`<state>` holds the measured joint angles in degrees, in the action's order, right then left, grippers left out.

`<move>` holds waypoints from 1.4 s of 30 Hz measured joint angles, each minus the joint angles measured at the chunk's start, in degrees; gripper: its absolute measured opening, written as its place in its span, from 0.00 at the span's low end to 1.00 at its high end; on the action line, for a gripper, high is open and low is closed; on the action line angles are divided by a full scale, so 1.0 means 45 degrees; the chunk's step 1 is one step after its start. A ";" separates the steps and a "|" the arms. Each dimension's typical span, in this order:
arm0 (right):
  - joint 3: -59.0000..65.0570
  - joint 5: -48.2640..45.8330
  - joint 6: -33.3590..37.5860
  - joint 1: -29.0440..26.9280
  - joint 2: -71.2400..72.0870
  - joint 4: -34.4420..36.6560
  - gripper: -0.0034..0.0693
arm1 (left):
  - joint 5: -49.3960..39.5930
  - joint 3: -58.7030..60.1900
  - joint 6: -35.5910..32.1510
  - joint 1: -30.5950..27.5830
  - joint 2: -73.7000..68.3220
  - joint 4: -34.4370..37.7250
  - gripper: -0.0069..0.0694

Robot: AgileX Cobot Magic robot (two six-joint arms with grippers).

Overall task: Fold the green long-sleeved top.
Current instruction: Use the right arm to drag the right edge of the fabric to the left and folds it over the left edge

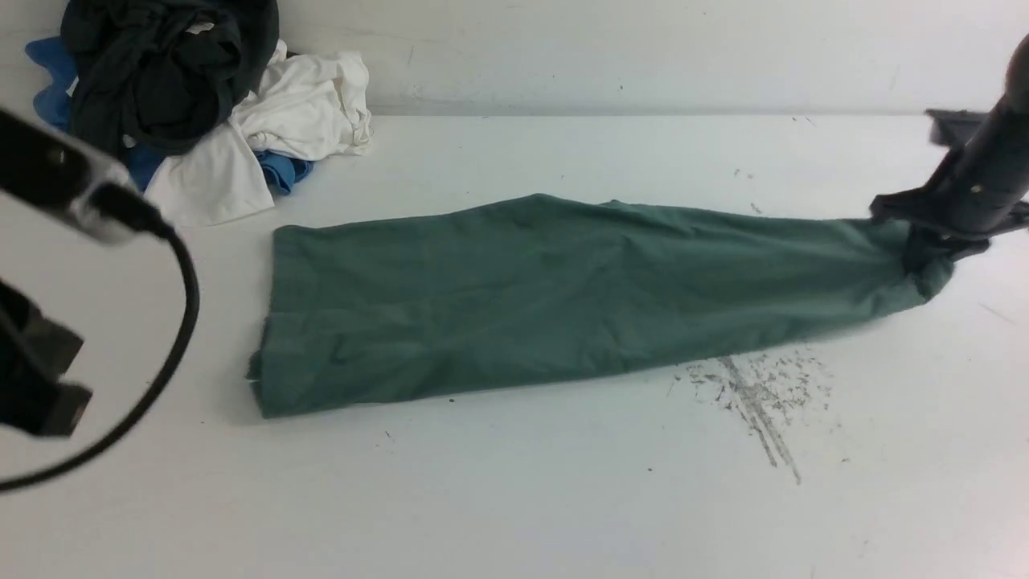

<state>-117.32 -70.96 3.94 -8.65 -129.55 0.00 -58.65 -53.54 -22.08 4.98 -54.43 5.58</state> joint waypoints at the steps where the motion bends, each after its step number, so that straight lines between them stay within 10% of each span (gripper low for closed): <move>1: 0.0000 0.0000 -0.0061 -0.0075 0.0096 -0.0072 0.11 | 0.0061 0.0194 0.0003 0.0000 0.0070 -0.0037 0.08; 10: -0.0012 -0.0143 -0.0612 0.0808 0.3548 0.1288 0.11 | 0.3145 0.2236 0.0051 0.0000 0.0051 0.0654 0.08; 24: 0.0013 0.2630 0.0180 0.7729 -0.0011 0.5269 0.12 | 0.3096 0.2248 -0.0057 0.0000 0.0028 0.1759 0.08; 37: 0.0026 0.3633 0.2455 0.8214 0.0251 0.7462 0.59 | 0.3096 0.2248 -0.0082 0.0000 0.0028 0.2051 0.08; 42: -0.0001 0.2476 0.3088 0.8214 0.0435 0.6734 0.58 | 0.3096 0.2248 -0.0082 0.0000 0.0028 0.2101 0.08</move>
<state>-117.33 -59.82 17.84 28.32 -127.59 30.30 -44.72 -43.42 -22.45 4.98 -54.30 15.03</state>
